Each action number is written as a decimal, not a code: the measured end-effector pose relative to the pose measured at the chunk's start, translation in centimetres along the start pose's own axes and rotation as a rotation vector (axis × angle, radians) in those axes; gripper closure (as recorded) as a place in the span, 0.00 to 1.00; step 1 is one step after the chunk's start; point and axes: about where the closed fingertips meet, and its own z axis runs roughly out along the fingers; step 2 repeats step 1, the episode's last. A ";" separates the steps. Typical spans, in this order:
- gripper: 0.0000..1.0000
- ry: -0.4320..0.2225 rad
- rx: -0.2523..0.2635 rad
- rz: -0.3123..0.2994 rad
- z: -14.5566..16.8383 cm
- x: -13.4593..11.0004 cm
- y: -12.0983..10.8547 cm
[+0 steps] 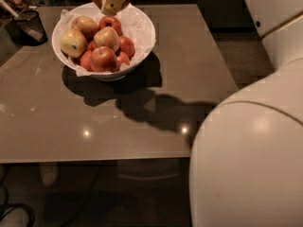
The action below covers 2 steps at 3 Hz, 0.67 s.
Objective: Pick apple from white bowl
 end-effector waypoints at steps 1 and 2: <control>1.00 -0.012 0.017 -0.003 -0.1 -0.5 -0.2; 1.00 -0.012 0.017 -0.003 -0.1 -0.5 -0.2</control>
Offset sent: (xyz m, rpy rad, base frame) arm 0.0000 0.0000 0.0000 0.0000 0.0000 0.0000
